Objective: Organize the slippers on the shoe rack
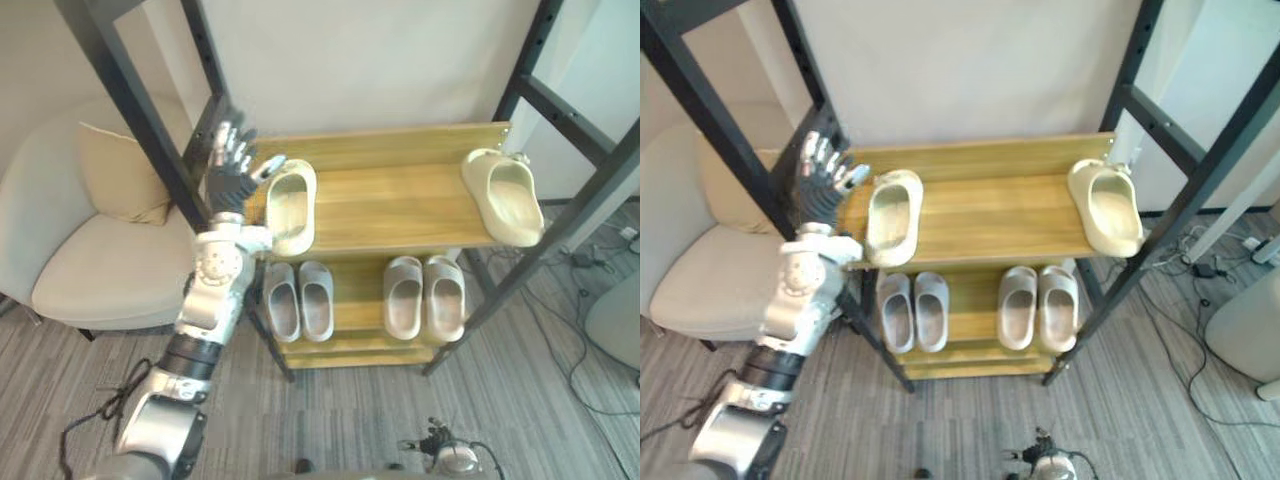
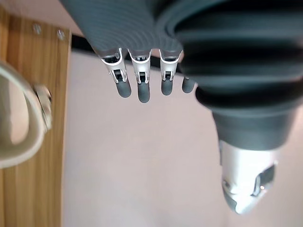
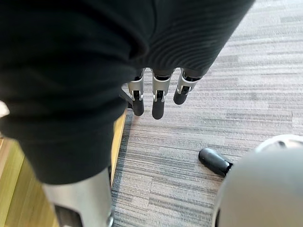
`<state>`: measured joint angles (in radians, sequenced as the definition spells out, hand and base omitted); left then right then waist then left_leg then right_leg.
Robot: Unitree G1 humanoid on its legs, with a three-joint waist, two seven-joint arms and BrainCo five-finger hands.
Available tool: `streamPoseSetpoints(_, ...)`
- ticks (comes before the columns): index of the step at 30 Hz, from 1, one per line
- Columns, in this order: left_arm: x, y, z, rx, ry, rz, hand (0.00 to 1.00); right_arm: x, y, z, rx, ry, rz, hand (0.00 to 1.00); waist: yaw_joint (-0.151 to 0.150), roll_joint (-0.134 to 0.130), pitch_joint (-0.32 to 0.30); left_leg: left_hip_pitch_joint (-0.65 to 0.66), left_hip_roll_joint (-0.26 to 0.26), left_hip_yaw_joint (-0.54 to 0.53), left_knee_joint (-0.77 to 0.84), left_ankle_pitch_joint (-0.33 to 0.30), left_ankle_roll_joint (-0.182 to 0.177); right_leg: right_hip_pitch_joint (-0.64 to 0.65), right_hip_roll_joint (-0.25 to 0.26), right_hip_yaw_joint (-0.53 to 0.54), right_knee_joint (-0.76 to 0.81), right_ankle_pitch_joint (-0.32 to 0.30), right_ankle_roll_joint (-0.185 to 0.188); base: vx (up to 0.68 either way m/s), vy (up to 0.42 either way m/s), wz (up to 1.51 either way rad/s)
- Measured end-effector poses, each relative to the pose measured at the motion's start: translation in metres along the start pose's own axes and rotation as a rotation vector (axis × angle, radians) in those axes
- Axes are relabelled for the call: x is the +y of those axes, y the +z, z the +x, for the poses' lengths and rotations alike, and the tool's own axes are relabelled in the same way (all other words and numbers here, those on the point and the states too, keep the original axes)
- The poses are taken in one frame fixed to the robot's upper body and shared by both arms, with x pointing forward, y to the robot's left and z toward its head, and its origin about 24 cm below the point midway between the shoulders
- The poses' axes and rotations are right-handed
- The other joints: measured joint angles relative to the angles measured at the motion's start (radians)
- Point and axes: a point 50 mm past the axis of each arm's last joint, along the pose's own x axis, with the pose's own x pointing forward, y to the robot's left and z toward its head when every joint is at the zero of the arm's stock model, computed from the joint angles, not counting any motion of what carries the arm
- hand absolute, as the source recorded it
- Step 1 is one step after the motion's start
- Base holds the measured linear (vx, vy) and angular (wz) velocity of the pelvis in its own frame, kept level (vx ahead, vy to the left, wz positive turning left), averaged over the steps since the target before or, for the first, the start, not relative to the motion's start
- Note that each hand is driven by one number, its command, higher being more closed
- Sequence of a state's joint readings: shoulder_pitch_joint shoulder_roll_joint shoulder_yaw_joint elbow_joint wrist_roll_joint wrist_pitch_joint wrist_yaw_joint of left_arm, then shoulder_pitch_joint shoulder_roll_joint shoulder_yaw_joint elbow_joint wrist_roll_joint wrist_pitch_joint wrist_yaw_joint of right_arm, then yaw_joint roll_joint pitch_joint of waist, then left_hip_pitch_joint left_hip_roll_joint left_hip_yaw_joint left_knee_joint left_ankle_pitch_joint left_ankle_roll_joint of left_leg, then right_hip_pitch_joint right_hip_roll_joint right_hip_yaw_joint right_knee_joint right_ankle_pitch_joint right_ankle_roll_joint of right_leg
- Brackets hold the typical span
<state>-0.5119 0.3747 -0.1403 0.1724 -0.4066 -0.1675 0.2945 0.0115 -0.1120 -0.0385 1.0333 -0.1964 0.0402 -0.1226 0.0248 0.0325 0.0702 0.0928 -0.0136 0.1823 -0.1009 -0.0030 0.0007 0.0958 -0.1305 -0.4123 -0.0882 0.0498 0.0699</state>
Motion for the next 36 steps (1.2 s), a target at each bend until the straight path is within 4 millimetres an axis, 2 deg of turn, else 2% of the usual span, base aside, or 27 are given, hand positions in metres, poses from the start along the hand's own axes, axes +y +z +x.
streamPoseSetpoints(6, 0.005, -0.003, 0.008, 0.020, 0.011, 0.033, 0.00, -0.003, 0.001, 0.001, 0.001, -0.008, 0.025, 0.00, -0.005, -0.004, 0.004, -0.004, 0.000, 0.002, -0.001, 0.000, 0.000, -0.009, 0.002, 0.002, -0.001, 0.000, 0.000, -0.02, -0.002, -0.01)
streamPoseSetpoints(9, 0.011, -0.003, 0.011, 0.025, 0.022, 0.055, 0.00, -0.003, 0.006, 0.002, -0.009, -0.010, 0.027, 0.00, -0.017, -0.004, 0.013, -0.005, 0.001, 0.001, -0.001, 0.000, -0.001, -0.010, 0.006, 0.002, -0.002, 0.000, -0.001, 0.00, 0.000, 0.00)
streamPoseSetpoints(11, 0.010, 0.001, 0.018, 0.013, 0.024, 0.055, 0.00, -0.004, 0.009, 0.002, -0.016, -0.013, 0.032, 0.00, -0.018, -0.004, 0.036, -0.007, 0.002, 0.001, -0.001, 0.001, -0.002, -0.012, 0.007, 0.002, -0.002, 0.000, -0.001, 0.00, 0.000, 0.00)
streamPoseSetpoints(19, 0.008, 0.003, 0.023, 0.011, 0.040, 0.046, 0.00, -0.003, 0.015, 0.003, -0.030, -0.011, 0.036, 0.00, -0.019, -0.002, 0.043, -0.021, 0.002, 0.001, -0.002, 0.003, -0.004, -0.026, 0.007, 0.001, -0.002, 0.001, -0.003, 0.00, 0.000, 0.00)
streamPoseSetpoints(24, 0.006, 0.004, 0.032, 0.013, 0.060, 0.057, 0.00, -0.002, 0.018, 0.004, -0.037, -0.009, 0.042, 0.00, -0.018, 0.001, 0.066, -0.023, 0.003, 0.001, -0.002, 0.012, -0.006, -0.027, 0.007, 0.001, -0.005, 0.006, -0.009, -0.05, 0.001, 0.00)
streamPoseSetpoints(32, 0.009, 0.004, 0.038, 0.022, 0.073, 0.072, 0.00, 0.000, 0.016, 0.003, -0.032, -0.004, 0.045, 0.00, -0.018, 0.010, 0.072, -0.041, 0.011, 0.007, -0.002, 0.011, -0.015, -0.047, 0.009, 0.007, -0.006, 0.008, -0.016, -0.03, 0.002, -0.03)
streamPoseSetpoints(36, 0.006, 0.008, 0.041, 0.010, 0.063, 0.071, 0.00, 0.000, 0.017, 0.003, -0.033, -0.003, 0.046, 0.00, -0.018, 0.012, 0.075, -0.059, 0.011, 0.000, -0.002, 0.027, -0.007, -0.061, 0.009, 0.001, -0.002, 0.014, -0.020, -0.01, 0.004, 0.05)
